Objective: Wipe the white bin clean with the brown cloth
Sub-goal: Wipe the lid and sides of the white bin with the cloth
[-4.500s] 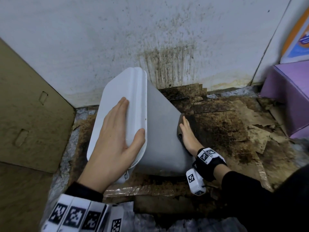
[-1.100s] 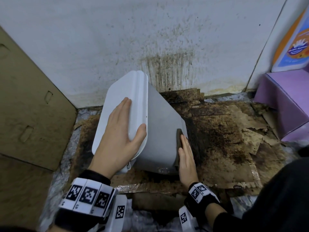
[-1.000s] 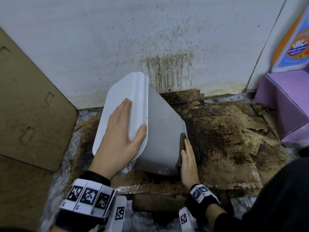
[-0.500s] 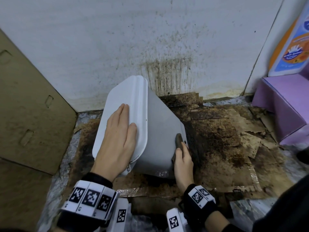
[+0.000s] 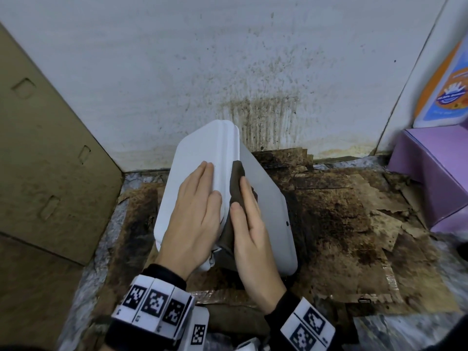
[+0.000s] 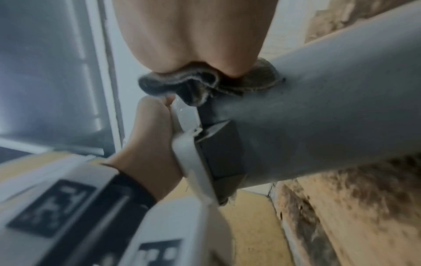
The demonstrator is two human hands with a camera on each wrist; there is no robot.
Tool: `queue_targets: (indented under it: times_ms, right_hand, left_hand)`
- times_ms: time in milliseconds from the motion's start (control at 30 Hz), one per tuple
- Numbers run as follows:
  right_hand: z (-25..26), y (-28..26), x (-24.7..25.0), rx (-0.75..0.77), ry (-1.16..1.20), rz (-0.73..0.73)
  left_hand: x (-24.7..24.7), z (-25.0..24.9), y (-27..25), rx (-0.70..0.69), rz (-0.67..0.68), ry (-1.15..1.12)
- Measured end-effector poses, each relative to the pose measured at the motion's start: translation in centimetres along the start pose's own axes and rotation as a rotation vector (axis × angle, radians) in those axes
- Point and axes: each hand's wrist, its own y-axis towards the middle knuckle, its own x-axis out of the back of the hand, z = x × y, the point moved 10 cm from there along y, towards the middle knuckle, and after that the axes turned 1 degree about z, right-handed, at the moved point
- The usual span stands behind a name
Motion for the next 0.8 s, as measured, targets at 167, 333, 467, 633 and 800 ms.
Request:
queue_targets:
  times_ms: [167,333,467,633,800]
  right_hand:
    - [-0.2,2.2,-0.9,-0.066,-0.133,0.104]
    - [0.3,6.3,-1.5,-0.101,-0.301,0.22]
    - [0.2,10.5,-1.5,-0.156,-0.406,0.303]
    - [0.6,11.8,-1.1,-0.144,-0.448,0.325]
    - [-0.1,6.4,-1.0,-0.098,-0.402,0.298]
  left_hand:
    - [0.3,0.5,0.0,0.026,-0.019,-0.002]
    - [0.6,0.7,-0.3,0.035,0.025,-0.023]
    - [0.3,0.8,-0.3,0.048,0.075,-0.044]
    - [0.3,0.2,-0.2,0.003,0.064,-0.01]
    - [0.0,0.9,0.0,0.036,0.001,-0.03]
